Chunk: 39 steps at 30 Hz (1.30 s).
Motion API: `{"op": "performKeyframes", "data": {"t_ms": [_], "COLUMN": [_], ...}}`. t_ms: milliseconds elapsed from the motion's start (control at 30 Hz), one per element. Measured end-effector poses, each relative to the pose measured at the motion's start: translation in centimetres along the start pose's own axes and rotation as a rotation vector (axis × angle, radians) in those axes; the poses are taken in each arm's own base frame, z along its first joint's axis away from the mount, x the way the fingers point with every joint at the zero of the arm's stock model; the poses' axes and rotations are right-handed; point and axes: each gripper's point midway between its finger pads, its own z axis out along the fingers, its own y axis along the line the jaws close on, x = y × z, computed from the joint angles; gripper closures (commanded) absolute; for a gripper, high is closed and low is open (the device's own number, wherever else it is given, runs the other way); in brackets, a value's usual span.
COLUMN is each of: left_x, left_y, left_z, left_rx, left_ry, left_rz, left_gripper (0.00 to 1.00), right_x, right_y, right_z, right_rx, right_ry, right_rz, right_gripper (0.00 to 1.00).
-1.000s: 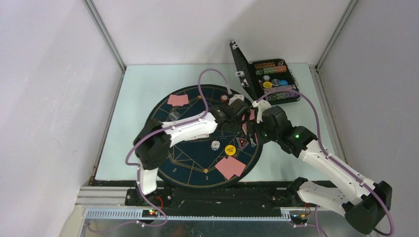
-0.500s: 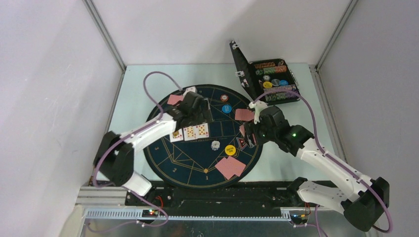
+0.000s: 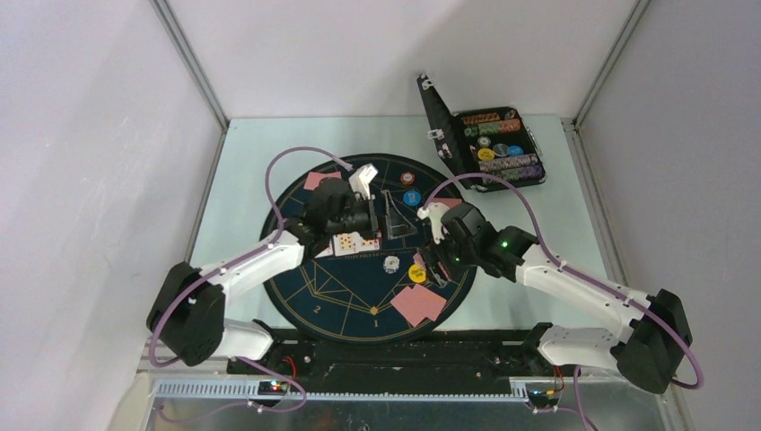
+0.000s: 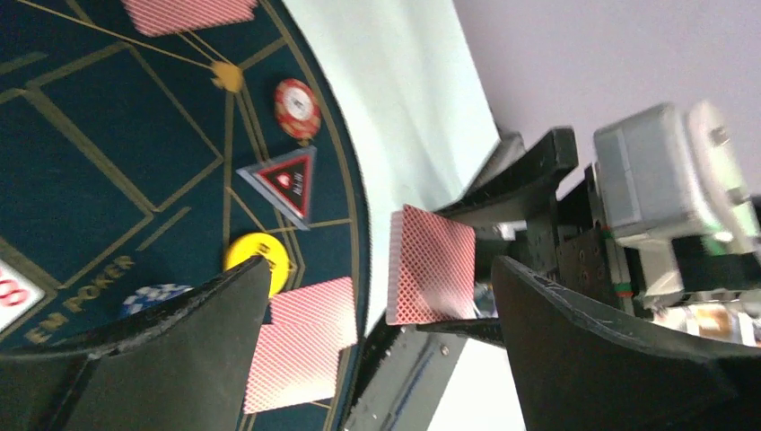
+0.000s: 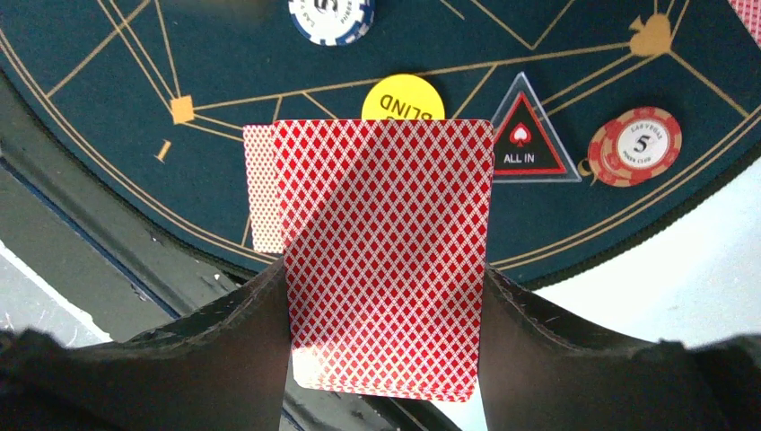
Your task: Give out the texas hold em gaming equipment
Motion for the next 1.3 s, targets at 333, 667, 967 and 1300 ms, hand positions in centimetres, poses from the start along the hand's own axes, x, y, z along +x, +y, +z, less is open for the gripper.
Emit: {"op": "performKeyframes", "data": {"t_ms": [333, 667, 967, 1300], "left_x": [5.8, 7.7, 9.1, 7.2], "left_y": [-2.1, -2.4, -1.1, -1.1], "left_z": [2.3, 3.4, 3.3, 2.4], "left_rx": [0.178, 0.233, 0.156, 0.130], "left_ry": [0.217, 0.294, 0.349, 0.293], "left_rz": [-0.016, -0.048, -0.058, -0.036], "left_gripper": [0.00, 0.00, 0.16, 0.32], "right_x": [-1.7, -1.0, -1.3, -1.6], "right_y": [1.5, 1.4, 1.5, 1.6], "right_z": [-0.2, -0.4, -0.9, -1.3], "right_rx": [-0.031, -0.026, -0.029, -0.031], "right_ry": [-0.022, 0.006, -0.014, -0.034], "right_rz": [-0.062, -0.078, -0.082, -0.086], "right_gripper": [1.00, 1.00, 1.00, 1.00]}}
